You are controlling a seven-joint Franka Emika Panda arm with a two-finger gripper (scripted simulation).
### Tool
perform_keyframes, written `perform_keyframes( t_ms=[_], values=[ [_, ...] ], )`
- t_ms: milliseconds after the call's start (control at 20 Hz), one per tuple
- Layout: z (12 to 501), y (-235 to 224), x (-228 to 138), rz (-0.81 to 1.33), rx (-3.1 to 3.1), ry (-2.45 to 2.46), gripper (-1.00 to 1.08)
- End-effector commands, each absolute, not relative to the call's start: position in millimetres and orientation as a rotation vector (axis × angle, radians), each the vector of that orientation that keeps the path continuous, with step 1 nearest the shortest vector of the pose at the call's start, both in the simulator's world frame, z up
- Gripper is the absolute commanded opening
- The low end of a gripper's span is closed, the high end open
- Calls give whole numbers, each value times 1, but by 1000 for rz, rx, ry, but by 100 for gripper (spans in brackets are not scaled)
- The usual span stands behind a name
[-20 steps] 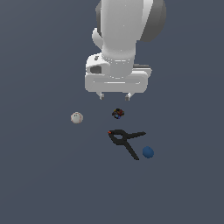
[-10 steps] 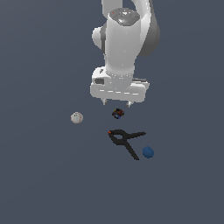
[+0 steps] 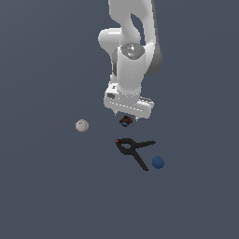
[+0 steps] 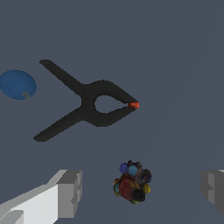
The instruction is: Pick up a designated object from a clutter of objects.
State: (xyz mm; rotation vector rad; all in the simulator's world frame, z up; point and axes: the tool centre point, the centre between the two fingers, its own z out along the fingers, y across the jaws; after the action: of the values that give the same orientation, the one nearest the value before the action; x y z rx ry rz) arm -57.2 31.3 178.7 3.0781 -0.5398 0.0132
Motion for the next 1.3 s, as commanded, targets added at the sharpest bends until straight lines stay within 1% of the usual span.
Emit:
perform_keyframes(
  t_ms=[0, 350, 700, 1000, 1250],
  values=[
    [160, 34, -70, 12, 3064, -633, 100],
    [116, 39, -109, 7, 3012, -874, 100],
    [90, 42, -139, 2, 2965, -1034, 100],
    [81, 42, -152, 0, 2943, -1099, 100],
    [80, 42, -153, -1, 2942, -1101, 100]
  ],
)
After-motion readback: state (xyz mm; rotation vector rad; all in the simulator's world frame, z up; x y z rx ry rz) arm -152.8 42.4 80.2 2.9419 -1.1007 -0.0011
